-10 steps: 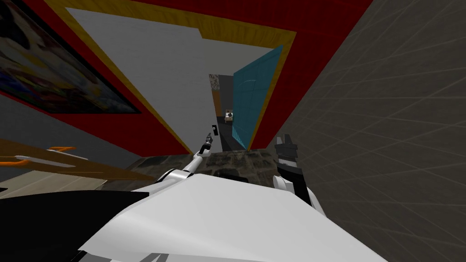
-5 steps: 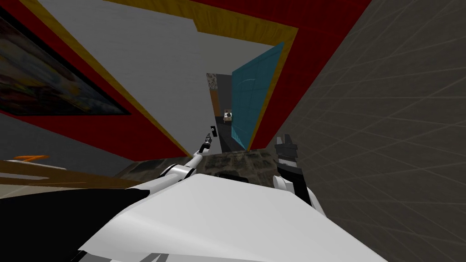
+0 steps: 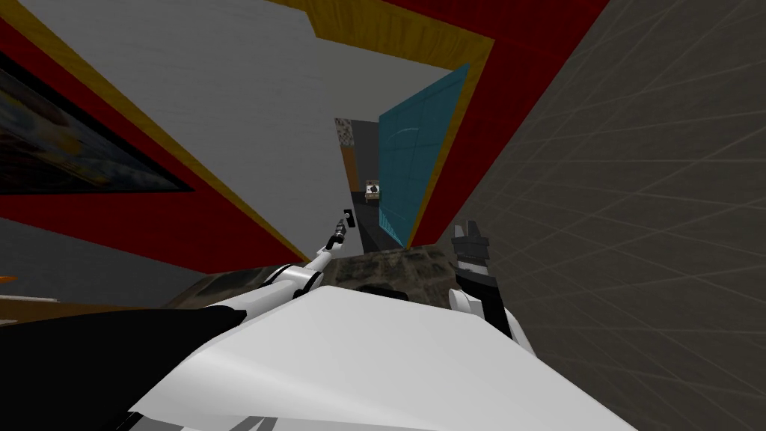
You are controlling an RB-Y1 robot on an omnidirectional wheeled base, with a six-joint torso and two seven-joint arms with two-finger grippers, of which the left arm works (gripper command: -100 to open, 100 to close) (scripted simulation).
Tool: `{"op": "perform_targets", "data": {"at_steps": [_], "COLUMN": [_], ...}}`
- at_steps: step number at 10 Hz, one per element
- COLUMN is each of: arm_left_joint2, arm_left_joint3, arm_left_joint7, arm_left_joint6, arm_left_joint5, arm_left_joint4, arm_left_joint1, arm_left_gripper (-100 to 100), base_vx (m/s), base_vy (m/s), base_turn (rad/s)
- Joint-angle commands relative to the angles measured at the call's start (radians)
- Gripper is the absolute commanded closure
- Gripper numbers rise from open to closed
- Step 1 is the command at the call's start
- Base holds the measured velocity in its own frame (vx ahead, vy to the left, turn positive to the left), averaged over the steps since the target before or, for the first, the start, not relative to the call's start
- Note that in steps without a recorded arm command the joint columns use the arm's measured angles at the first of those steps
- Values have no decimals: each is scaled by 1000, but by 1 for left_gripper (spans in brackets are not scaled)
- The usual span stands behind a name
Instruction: Push the door open
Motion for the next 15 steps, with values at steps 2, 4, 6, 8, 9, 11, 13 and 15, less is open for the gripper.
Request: {"op": "perform_targets", "data": {"at_steps": [2,4,6,8,9,11,13,15], "arm_left_joint2": [1,2,3,4,3,3,3,3], "arm_left_joint3": [4,8,12,16,15,15,15,15], "arm_left_joint7": [-1,-2,-3,-4,-4,-4,-4,-4], "arm_left_joint6": [0,0,0,-1,0,0,0,0], "arm_left_joint5": [1,2,3,4,4,4,4,4], "arm_left_joint4": [4,8,12,16,13,13,13,13], "arm_left_joint1": [-1,-2,-3,-4,-3,-3,-3,-3], "arm_left_gripper": [-100,-100,-100,-100,-100,100,100,100], "base_vx": [157,194,202,193,85,-22,-9,0], "base_vy": [69,68,68,85,25,-5,-2,0], "base_turn": [-25,-27,-28,-28,-7,3,-7,0]}}
